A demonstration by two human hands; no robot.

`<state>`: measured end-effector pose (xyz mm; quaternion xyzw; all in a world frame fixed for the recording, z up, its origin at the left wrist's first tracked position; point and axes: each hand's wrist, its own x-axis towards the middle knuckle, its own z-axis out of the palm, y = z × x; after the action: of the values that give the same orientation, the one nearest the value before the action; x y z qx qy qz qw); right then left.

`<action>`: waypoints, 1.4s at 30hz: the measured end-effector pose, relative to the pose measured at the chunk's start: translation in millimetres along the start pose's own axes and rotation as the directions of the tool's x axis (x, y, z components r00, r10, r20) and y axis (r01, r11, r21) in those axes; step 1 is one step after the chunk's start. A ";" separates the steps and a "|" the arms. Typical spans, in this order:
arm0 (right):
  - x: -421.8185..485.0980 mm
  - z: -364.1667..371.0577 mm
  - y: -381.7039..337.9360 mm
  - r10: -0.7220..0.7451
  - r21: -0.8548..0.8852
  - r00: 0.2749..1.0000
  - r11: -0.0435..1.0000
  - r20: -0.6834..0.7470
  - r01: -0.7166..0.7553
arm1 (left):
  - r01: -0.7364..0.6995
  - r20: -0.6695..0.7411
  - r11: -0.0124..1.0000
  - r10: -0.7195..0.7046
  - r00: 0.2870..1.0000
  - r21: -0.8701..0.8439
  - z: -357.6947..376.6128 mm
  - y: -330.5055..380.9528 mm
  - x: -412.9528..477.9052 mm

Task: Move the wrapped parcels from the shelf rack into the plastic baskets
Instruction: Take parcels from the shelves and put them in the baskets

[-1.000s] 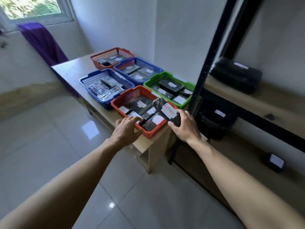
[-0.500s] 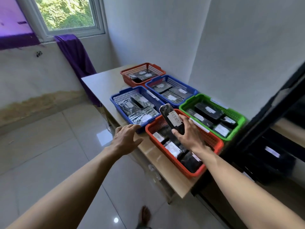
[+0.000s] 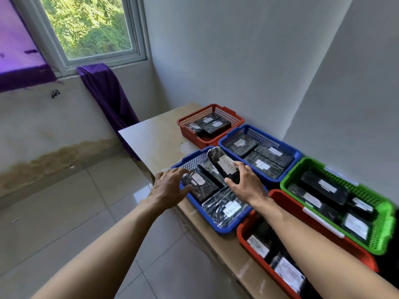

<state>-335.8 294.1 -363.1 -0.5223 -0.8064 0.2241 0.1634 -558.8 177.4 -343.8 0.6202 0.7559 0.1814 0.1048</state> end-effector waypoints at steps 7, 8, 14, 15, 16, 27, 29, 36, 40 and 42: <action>76.4 38.4 -49.9 0.151 -0.001 0.984 0.988 -0.091 -0.152 | -0.078 0.075 0.997 0.077 0.994 0.014 -31.1 -86.8 89.7; 84.5 42.4 -56.8 0.176 0.004 0.979 0.984 -0.108 -0.176 | -0.102 0.088 0.995 0.100 0.991 0.015 -34.8 -95.2 103.0; 122.0 62.2 -83.8 0.279 -0.008 0.940 0.958 -0.194 -0.286 | -0.236 0.155 0.972 0.234 0.960 -0.007 -42.8 -121.2 179.2; 128.6 65.0 -84.5 0.292 -0.033 0.933 0.952 -0.209 -0.305 | -0.263 0.160 0.965 0.262 0.952 -0.014 -41.0 -123.1 191.5; 136.0 67.5 -84.4 0.307 -0.040 0.927 0.946 -0.218 -0.322 | -0.289 0.164 0.957 0.289 0.943 -0.023 -38.4 -125.0 204.0; 273.9 72.1 -60.5 0.379 -0.009 0.899 0.921 -0.222 -0.390 | -0.393 0.236 0.916 0.399 0.886 -0.074 -5.9 -132.2 349.3; 308.9 74.7 -51.2 0.387 -0.010 0.893 0.917 -0.228 -0.400 | -0.380 0.235 0.923 0.384 0.893 -0.066 -4.8 -131.9 377.8; 396.1 95.3 -30.1 0.560 -0.095 0.781 0.793 -0.276 -0.602 | -0.404 0.310 0.911 0.408 0.859 -0.081 18.2 -135.6 456.0; 427.2 111.7 -15.9 0.677 -0.029 0.694 0.710 -0.244 -0.704 | -0.440 0.397 0.892 0.443 0.804 -0.104 39.4 -138.4 491.6; 441.1 116.5 -10.6 0.722 -0.045 0.647 0.658 -0.246 -0.751 | -0.468 0.415 0.876 0.470 0.779 -0.114 48.9 -138.3 510.4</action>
<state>-578.8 672.0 -443.0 -0.8357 -0.5160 0.1574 0.1026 -770.9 659.7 -410.2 0.8127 0.5353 0.0620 0.2217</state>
